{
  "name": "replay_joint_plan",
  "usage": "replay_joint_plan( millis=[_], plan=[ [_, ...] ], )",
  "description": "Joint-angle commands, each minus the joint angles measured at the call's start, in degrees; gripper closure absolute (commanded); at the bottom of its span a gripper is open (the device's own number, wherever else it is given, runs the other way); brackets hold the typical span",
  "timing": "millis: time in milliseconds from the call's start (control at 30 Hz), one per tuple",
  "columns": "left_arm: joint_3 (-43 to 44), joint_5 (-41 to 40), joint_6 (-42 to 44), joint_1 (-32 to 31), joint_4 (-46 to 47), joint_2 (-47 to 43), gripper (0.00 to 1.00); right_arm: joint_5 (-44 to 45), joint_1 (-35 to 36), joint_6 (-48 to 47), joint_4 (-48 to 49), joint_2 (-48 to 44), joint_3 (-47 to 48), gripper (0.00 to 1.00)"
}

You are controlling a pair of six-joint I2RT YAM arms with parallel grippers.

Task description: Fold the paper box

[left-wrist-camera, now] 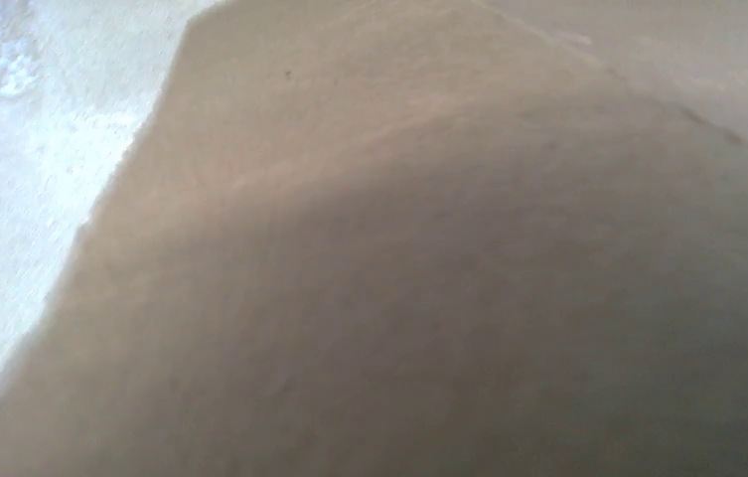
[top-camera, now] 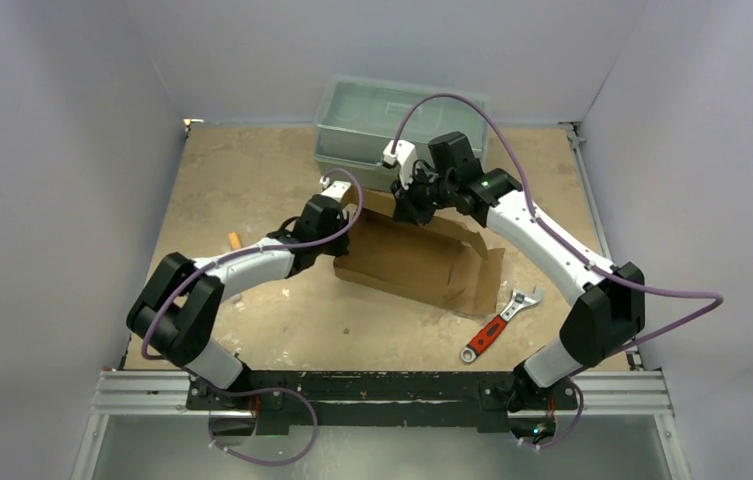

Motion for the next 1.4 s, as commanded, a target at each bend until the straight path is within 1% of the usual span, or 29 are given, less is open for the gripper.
replay_joint_plan(
  millis=[0,67,200,267,300,367,433,467,633,700,733,900,1033,1200,1367],
  plan=[
    [2.16,-10.76,0.88,-4.12,-11.21,-4.41,1.00,-0.34,-0.41,0.69,2.87,1.01,2.99,0.83],
    [2.22,-12.97,0.54,-5.10,-13.27,-4.74,1.00,0.87,-0.37,0.22,3.00,1.74,2.67,0.78],
    [2.77,-15.83,0.66,-6.02,-16.54,-4.07,1.00,5.11,-0.37,-1.69,3.44,2.84,2.39,0.73],
    [3.39,-17.51,1.04,-6.28,-17.81,-3.17,1.00,6.45,-0.40,-2.09,3.44,3.16,2.70,0.73],
    [3.80,-18.64,1.32,-6.50,-18.34,-2.63,1.00,6.71,-0.37,-2.20,3.50,3.29,2.73,0.75],
    [5.01,-20.94,1.61,-6.84,-19.79,-1.08,1.00,5.87,-0.37,-2.39,3.34,3.61,2.84,0.88],
    [6.13,-23.04,2.05,-7.39,-20.31,0.52,1.00,4.48,-0.37,-2.43,3.22,4.04,2.84,0.99],
    [6.40,-23.81,2.11,-7.59,-20.26,1.34,1.00,3.84,-0.37,-2.42,3.07,4.25,2.78,1.00],
    [7.87,-28.86,2.59,-9.87,-20.05,4.18,1.00,1.72,-0.44,-2.08,2.52,4.94,2.53,1.00],
    [7.75,-28.01,2.83,-10.27,-18.61,4.70,1.00,0.25,-0.44,-1.66,2.43,5.14,2.59,1.00],
    [7.39,-27.06,2.90,-10.21,-17.33,4.68,0.97,-0.39,-0.42,-1.44,2.36,5.16,2.61,1.00],
    [4.92,-23.15,3.16,-10.02,-10.90,4.12,0.72,-1.40,-0.37,-0.92,1.97,5.10,2.39,1.00],
    [4.17,-20.74,2.84,-9.03,-8.22,4.38,0.59,-2.42,-0.38,-0.02,1.97,4.66,1.80,1.00],
    [2.93,-18.10,2.20,-7.23,-4.13,3.50,0.54,-3.79,-0.35,0.57,1.75,4.38,1.41,1.00],
    [0.58,-13.85,1.78,-6.21,3.45,1.27,0.48,-3.74,-0.28,0.84,1.81,3.99,1.14,1.00]
  ],
)
